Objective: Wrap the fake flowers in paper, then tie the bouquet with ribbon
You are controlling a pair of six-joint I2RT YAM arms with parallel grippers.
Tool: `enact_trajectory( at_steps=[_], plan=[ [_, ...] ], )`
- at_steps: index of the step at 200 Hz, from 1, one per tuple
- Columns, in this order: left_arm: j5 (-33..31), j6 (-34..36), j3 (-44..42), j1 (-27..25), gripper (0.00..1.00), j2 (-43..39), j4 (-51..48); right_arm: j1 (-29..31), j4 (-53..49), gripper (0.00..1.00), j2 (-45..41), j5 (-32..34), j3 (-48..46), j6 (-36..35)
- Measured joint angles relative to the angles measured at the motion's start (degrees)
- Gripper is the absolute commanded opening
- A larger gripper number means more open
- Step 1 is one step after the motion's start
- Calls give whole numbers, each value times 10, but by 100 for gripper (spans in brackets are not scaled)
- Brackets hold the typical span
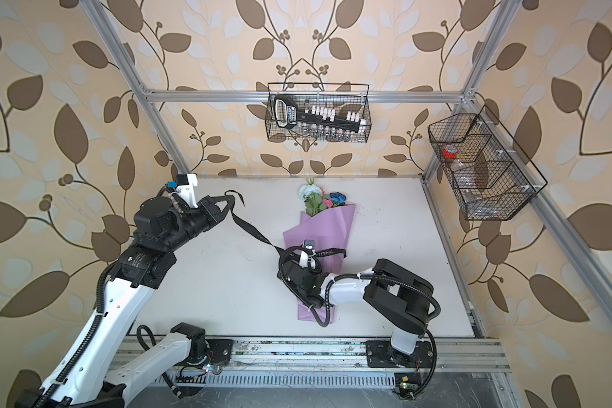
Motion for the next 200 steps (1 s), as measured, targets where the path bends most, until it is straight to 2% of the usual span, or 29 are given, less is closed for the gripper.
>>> enact_trajectory(
  at_steps=[13,37,97,142,200],
  plan=[
    [3,-3,-5,0,0,-5,-2,-2,1,26,0,-10,2,-7],
    [17,-9,-22,0,0,-17,-16,-3,-4,39,0,-31,2,-14],
    [40,-33,-77,0,0,-61,-73,-2,-42,52,-19,-94,1,-29],
    [45,-50,-121,0,0,-61,-96,0,-103,64,-52,-135,1,-36],
    [45,-50,-122,0,0,-61,-102,2,-199,67,-104,-204,5,-78]
  ],
)
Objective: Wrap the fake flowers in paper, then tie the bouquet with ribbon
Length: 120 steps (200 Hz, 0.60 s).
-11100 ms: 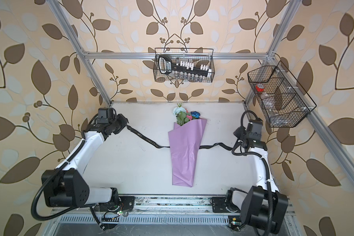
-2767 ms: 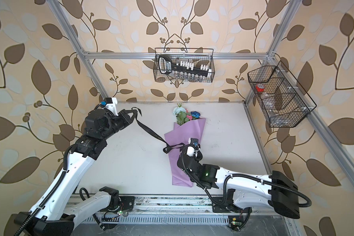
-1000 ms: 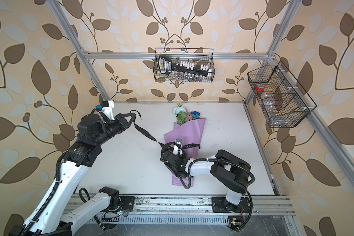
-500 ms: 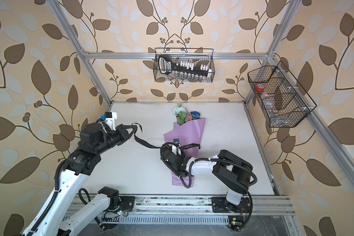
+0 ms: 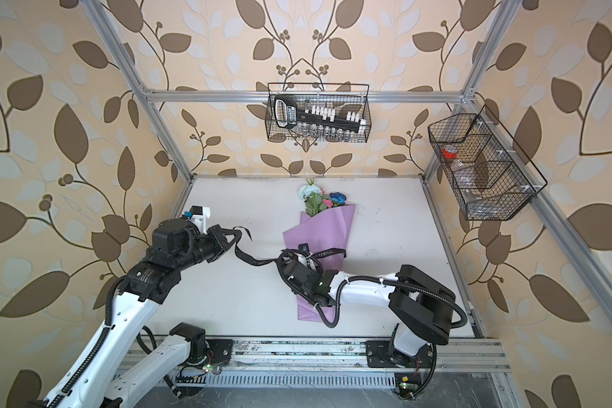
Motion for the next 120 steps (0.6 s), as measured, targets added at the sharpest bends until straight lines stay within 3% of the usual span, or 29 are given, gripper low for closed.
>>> enact_trajectory(
  at_steps=[71,120],
  plan=[
    [26,3,-46,0,0,-9,-46,-23,-75,50,-40,-120,145,-107],
    [45,3,-73,0,0,-20,-61,-108,-136,39,116,-154,328,-203]
  ],
)
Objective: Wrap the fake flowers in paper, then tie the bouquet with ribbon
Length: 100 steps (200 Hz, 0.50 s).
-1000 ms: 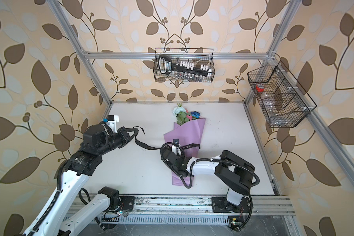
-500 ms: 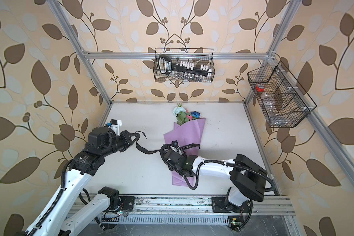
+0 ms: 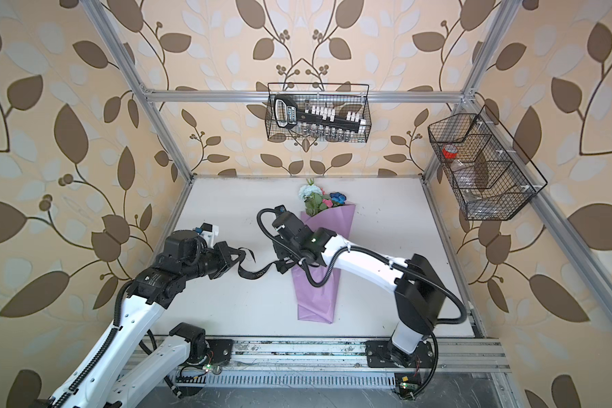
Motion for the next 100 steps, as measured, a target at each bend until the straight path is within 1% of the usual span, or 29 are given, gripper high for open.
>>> enact_trajectory(
  at_steps=[24,46,68,100],
  plan=[
    [8,0,-7,0,0,-1,-3,-23,-30,33,94,1,53,-36],
    [10,0,-14,0,0,-2,-3,-33,-56,33,153,0,72,-61],
    [10,1,-15,0,0,-2,-3,-39,-78,32,174,0,72,-78],
    [10,1,-15,0,0,-1,-2,-40,-86,32,176,-2,71,-90]
  ],
)
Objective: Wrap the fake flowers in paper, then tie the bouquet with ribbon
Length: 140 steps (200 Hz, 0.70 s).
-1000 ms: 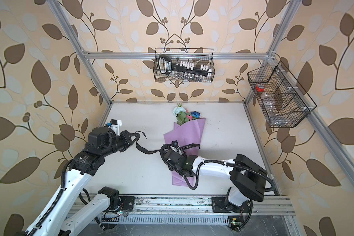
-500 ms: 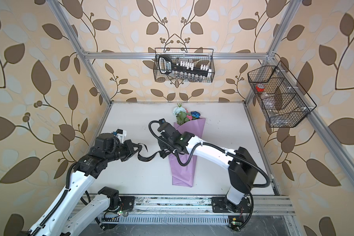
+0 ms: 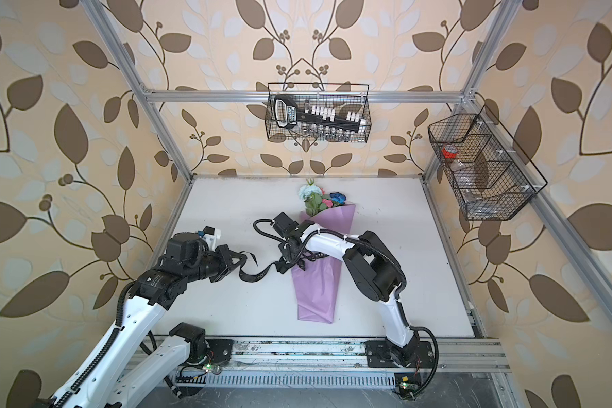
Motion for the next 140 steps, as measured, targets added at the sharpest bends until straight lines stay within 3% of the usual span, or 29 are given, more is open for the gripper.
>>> enact_trajectory(
  at_steps=[140],
  plan=[
    [1,0,-2,0,0,5,14,2,44,31,19,-20,-25,-21]
  ],
)
